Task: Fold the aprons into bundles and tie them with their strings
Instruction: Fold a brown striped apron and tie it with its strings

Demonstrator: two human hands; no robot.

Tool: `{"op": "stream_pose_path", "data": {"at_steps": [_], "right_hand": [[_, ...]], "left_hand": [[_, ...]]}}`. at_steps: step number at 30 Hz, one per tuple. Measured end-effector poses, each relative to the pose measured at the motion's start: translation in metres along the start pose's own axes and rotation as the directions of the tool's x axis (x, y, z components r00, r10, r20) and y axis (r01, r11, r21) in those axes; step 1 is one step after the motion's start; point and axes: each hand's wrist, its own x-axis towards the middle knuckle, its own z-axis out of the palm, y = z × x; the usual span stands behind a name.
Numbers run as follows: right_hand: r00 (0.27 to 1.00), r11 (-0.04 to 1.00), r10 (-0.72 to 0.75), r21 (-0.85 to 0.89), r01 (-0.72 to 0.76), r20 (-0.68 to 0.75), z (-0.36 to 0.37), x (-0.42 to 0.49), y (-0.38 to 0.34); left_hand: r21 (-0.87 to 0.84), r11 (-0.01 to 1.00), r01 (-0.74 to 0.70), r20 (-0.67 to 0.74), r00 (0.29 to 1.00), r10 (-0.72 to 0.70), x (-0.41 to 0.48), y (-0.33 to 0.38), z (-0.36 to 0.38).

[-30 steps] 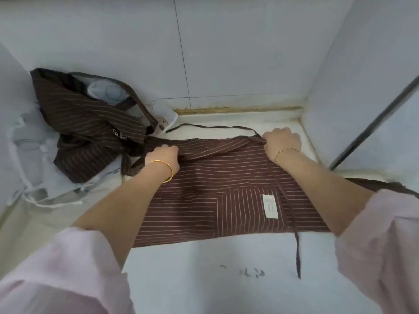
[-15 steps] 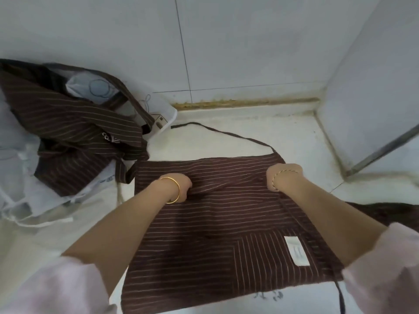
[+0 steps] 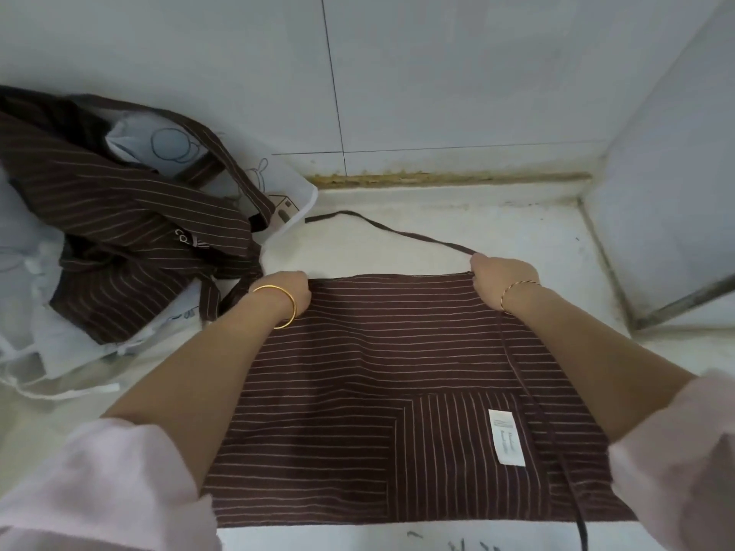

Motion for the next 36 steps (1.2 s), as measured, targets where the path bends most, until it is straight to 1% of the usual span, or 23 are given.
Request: {"op": "stream_pose_path", "data": {"at_steps": [5,8,9,11,12,13,14,15,16,17,18,19,20,21,22,24,26,28,30,32,34,35,36], "right_hand": [[0.999,1.000,0.007,0.017,-0.007,-0.041,0.006,0.005,0.002],[0.999,0.999,0.012,0.036,-0.010,-0.051,0.005,0.006,0.004],[0.999,0.999,0.016,0.039,-0.014,-0.041,0.004,0.006,0.003],[0.999,0.998,0.038,0.052,-0.037,-0.019,0.004,0.006,0.003],[0.998,0.996,0.060,0.066,-0.059,-0.016,0.003,0.006,0.001],[0.995,0.994,0.094,0.063,-0.093,-0.018,0.001,0.003,-0.002],[0.990,0.992,0.123,0.040,-0.120,-0.065,-0.001,-0.003,-0.008],[0.977,0.991,0.130,0.001,-0.132,-0.167,-0.003,-0.010,-0.016],[0.951,0.992,0.105,-0.037,-0.121,-0.292,-0.005,-0.019,-0.026],[0.913,0.996,0.052,-0.041,-0.076,-0.405,-0.005,-0.028,-0.038],[0.883,1.000,-0.009,-0.012,0.004,-0.470,-0.003,-0.037,-0.053],[0.881,0.996,-0.064,0.029,0.088,-0.469,0.005,-0.048,-0.070],[0.895,0.985,-0.109,0.071,0.155,-0.433,0.016,-0.057,-0.086],[0.909,0.977,-0.135,0.102,0.189,-0.395,0.031,-0.066,-0.100],[0.917,0.974,-0.135,0.117,0.192,-0.374,0.045,-0.072,-0.110],[0.920,0.976,-0.105,0.136,0.168,-0.378,0.068,-0.078,-0.115],[0.915,0.981,-0.095,0.121,0.154,-0.392,0.079,-0.079,-0.110],[0.921,0.982,-0.105,0.109,0.156,-0.375,0.082,-0.080,-0.103],[0.939,0.981,-0.096,0.129,0.145,-0.329,0.081,-0.080,-0.102],[0.944,0.981,-0.101,0.129,0.148,-0.315,0.080,-0.080,-0.102],[0.936,0.978,-0.112,0.132,0.164,-0.333,0.079,-0.081,-0.099],[0.928,0.976,-0.106,0.140,0.165,-0.358,0.078,-0.083,-0.097],[0.916,0.977,-0.088,0.147,0.157,-0.392,0.079,-0.087,-0.095]], "left_hand": [[0.131,0.991,0.004,-0.054,0.999,0.003,0.007,-0.002,0.001],[0.164,0.985,0.059,-0.060,0.997,-0.050,0.008,-0.007,0.001],[0.207,0.976,0.066,-0.072,0.996,-0.053,0.006,-0.010,0.000],[0.354,0.932,0.074,-0.174,0.985,-0.012,0.000,-0.014,-0.001],[0.413,0.906,0.090,-0.269,0.963,0.027,-0.004,-0.016,0.000],[0.433,0.896,0.097,-0.383,0.920,0.086,-0.008,-0.014,0.004],[0.428,0.901,0.077,-0.473,0.868,0.151,-0.013,-0.008,0.009],[0.386,0.922,0.029,-0.545,0.813,0.203,-0.017,0.000,0.019],[0.290,0.956,-0.054,-0.601,0.767,0.225,-0.020,0.011,0.030],[0.156,0.977,-0.143,-0.618,0.758,0.210,-0.025,0.023,0.041],[0.019,0.981,-0.195,-0.606,0.778,0.166,-0.032,0.036,0.051],[-0.074,0.971,-0.227,-0.582,0.801,0.143,-0.039,0.048,0.061],[-0.106,0.961,-0.257,-0.569,0.808,0.153,-0.045,0.057,0.071],[-0.112,0.952,-0.284,-0.559,0.810,0.176,-0.049,0.061,0.078],[-0.112,0.945,-0.308,-0.543,0.815,0.201,-0.054,0.063,0.083],[-0.091,0.941,-0.326,-0.459,0.852,0.251,-0.059,0.059,0.089],[-0.039,0.955,-0.293,-0.396,0.882,0.254,-0.060,0.044,0.095],[0.005,0.977,-0.214,-0.392,0.898,0.199,-0.060,0.030,0.100],[-0.009,0.990,-0.137,-0.371,0.920,0.124,-0.059,0.016,0.102],[-0.029,0.996,-0.087,-0.336,0.939,0.072,-0.059,0.004,0.100],[-0.057,0.998,-0.040,-0.320,0.947,0.020,-0.059,-0.001,0.097],[-0.058,0.998,-0.030,-0.336,0.942,0.008,-0.060,0.000,0.094],[-0.047,0.998,-0.050,-0.375,0.926,0.029,-0.062,0.007,0.091]]}}
